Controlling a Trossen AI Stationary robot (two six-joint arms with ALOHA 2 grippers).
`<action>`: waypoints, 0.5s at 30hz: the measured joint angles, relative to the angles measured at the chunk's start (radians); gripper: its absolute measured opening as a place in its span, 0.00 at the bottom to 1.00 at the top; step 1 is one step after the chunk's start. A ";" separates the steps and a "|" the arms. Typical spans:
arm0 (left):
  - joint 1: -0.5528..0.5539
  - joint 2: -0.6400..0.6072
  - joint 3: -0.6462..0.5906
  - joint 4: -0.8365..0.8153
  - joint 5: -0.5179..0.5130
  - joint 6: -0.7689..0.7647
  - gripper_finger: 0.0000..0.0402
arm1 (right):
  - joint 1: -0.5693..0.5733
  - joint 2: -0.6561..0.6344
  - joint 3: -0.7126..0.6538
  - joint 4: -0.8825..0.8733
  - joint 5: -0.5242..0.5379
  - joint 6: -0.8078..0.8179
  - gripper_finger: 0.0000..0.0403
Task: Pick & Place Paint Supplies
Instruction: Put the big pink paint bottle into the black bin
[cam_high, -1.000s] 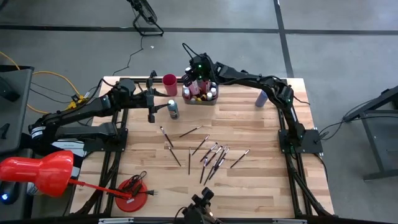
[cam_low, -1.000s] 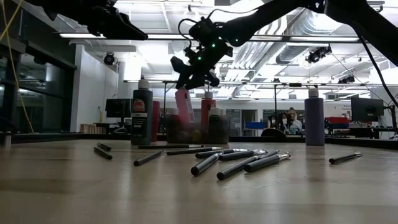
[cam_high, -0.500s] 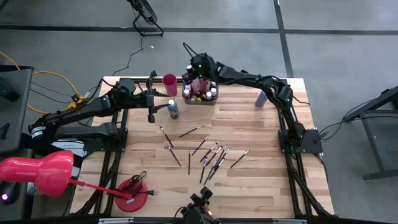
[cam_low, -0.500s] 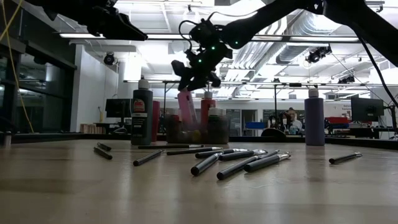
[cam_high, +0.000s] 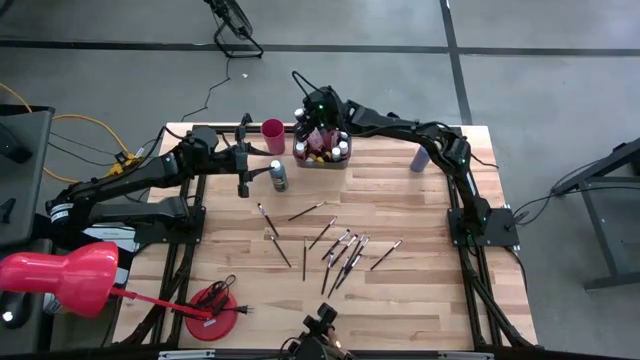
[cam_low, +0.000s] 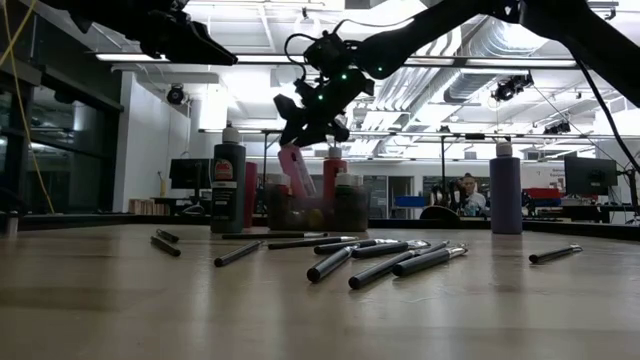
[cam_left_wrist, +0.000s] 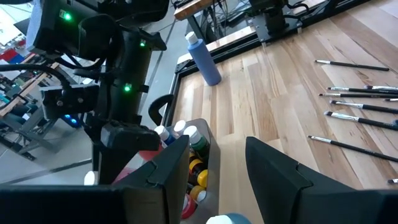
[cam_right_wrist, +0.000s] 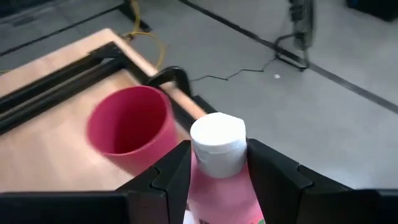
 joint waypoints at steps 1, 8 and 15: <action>0.000 0.000 0.000 0.000 0.000 0.000 0.38 | 0.001 0.000 0.000 -0.001 -0.006 0.000 0.37; 0.000 0.000 0.000 0.000 0.000 0.000 0.38 | 0.004 0.000 0.000 -0.004 -0.004 0.000 0.40; 0.000 0.000 0.000 0.000 0.000 0.000 0.38 | 0.004 -0.001 0.000 -0.029 -0.004 0.000 0.44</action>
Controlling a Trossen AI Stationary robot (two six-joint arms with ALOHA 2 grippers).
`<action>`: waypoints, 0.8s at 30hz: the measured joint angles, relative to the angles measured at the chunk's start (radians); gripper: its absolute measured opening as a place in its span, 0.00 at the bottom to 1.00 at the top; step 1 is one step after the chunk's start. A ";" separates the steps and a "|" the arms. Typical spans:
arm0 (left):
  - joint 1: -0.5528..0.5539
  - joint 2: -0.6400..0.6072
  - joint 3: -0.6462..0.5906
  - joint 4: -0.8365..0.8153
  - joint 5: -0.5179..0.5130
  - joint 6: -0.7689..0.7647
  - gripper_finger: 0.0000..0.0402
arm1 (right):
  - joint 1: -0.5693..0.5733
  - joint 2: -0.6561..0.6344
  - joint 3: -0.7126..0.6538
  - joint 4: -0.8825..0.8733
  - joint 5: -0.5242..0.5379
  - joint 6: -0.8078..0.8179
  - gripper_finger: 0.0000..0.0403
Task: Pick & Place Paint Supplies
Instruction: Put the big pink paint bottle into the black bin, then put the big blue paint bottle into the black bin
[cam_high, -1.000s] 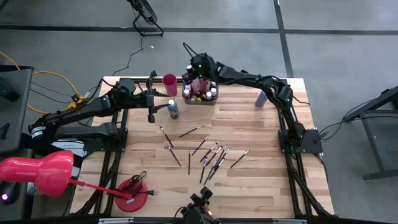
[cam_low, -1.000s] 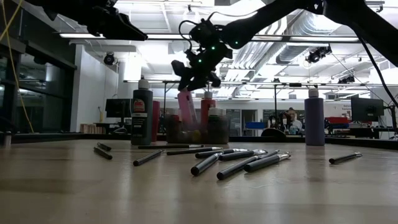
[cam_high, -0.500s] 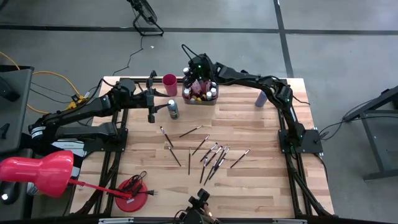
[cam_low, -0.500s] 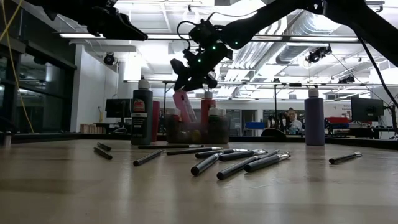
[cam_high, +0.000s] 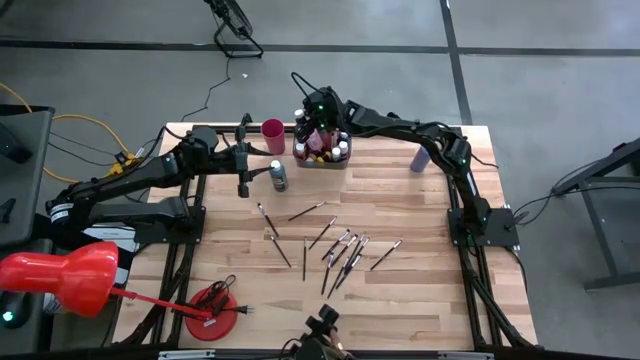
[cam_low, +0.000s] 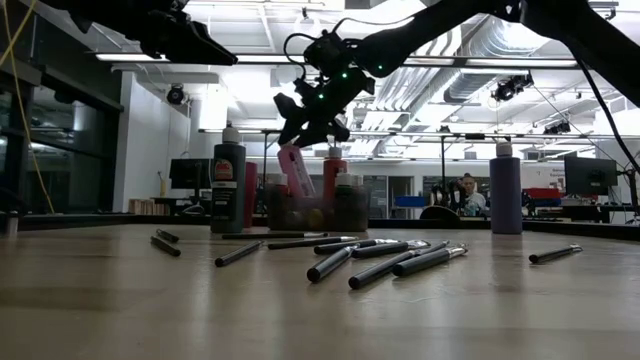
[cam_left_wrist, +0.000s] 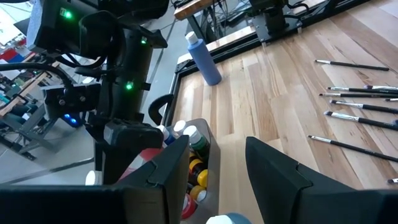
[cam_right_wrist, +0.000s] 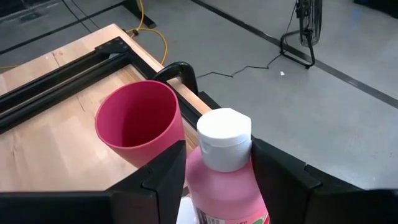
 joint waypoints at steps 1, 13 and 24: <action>0.000 0.000 0.000 0.000 0.000 0.000 0.38 | 0.000 0.000 0.000 -0.004 0.000 0.000 0.46; 0.000 0.000 0.000 0.000 0.000 0.000 0.38 | 0.000 -0.042 -0.001 -0.062 0.002 -0.035 0.64; 0.000 0.000 0.000 0.000 0.001 0.000 0.38 | 0.005 -0.080 0.000 -0.181 0.003 -0.082 0.68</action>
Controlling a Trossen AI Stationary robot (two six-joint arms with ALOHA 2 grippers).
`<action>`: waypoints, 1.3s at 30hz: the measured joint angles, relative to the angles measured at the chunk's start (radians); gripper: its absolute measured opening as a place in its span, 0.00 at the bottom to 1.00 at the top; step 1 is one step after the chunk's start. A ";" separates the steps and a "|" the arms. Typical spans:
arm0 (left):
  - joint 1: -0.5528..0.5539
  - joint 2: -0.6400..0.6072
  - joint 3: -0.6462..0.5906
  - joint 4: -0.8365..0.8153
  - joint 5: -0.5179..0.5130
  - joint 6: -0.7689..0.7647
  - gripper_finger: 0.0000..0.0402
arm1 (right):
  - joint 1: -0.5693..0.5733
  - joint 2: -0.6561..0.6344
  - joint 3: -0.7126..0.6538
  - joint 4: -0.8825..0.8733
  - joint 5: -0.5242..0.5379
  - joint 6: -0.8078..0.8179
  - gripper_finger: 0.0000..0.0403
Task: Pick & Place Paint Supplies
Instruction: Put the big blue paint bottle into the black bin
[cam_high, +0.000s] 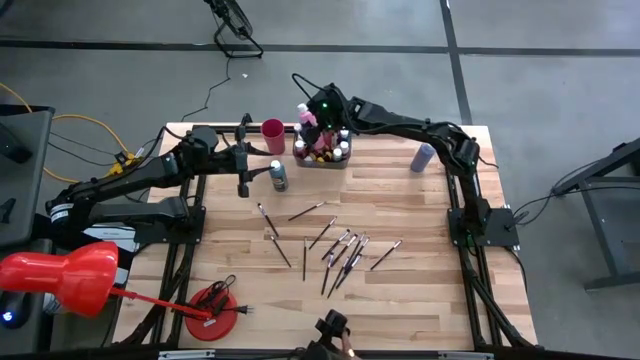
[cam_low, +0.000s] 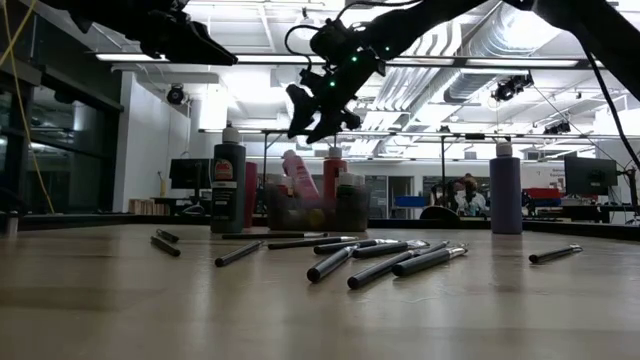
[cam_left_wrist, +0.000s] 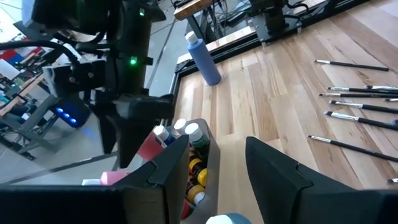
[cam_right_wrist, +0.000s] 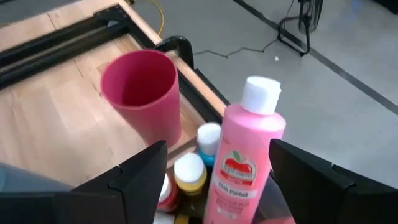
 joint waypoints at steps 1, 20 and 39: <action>0.000 0.000 0.000 0.000 0.000 0.000 0.38 | 0.000 -0.007 0.000 -0.024 -0.003 0.000 0.68; 0.000 0.000 0.000 0.000 0.005 0.000 0.38 | 0.029 -0.051 0.000 -0.363 -0.081 -0.538 0.67; 0.000 0.000 0.000 -0.066 0.004 0.000 0.38 | -0.063 -0.100 0.000 -0.886 0.085 0.037 0.67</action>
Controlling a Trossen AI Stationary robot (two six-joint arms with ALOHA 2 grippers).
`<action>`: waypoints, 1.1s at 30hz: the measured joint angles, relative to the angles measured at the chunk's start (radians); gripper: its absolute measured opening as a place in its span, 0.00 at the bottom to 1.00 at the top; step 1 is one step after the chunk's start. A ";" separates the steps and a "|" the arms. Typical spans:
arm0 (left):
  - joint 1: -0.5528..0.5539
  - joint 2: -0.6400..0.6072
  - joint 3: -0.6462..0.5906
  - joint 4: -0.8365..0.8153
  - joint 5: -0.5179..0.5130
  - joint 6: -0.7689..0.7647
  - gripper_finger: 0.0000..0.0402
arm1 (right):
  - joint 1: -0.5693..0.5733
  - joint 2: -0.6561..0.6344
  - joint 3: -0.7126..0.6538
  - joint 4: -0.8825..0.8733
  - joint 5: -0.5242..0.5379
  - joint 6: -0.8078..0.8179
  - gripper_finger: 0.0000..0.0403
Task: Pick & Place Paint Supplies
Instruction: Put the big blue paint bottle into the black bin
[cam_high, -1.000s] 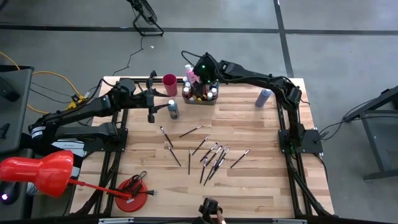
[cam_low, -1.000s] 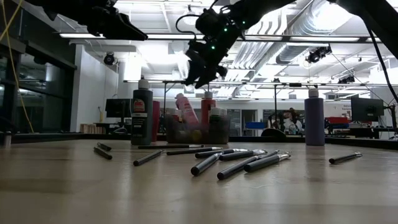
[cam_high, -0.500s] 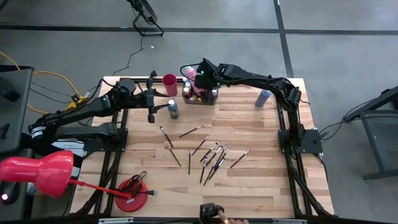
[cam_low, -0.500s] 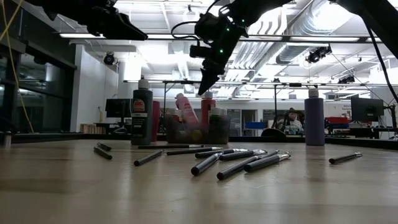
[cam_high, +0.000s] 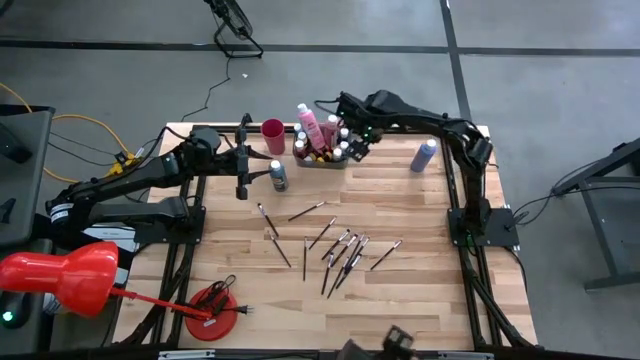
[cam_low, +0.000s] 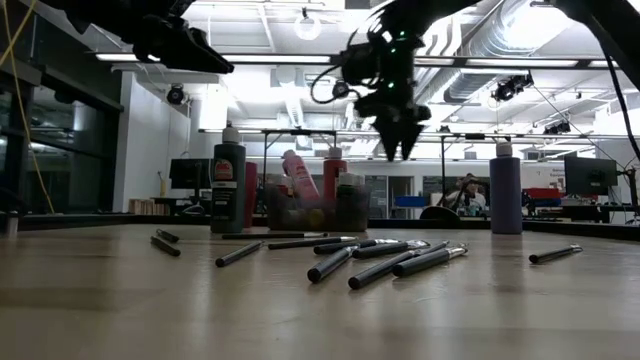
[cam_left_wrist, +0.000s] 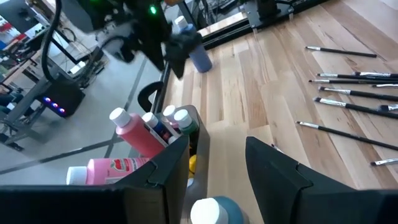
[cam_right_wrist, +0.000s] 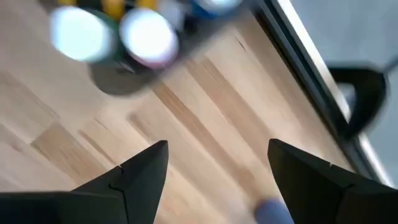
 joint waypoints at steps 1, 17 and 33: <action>0.000 0.000 0.000 -0.001 0.000 0.000 0.38 | -0.010 -0.016 0.000 -0.022 0.000 0.021 0.67; 0.000 0.000 0.000 -0.007 -0.003 0.000 0.38 | -0.086 -0.340 -0.046 -0.290 0.106 0.389 0.67; 0.000 0.000 0.000 -0.010 -0.003 0.000 0.38 | -0.271 -0.527 -0.486 -0.105 0.051 0.475 0.67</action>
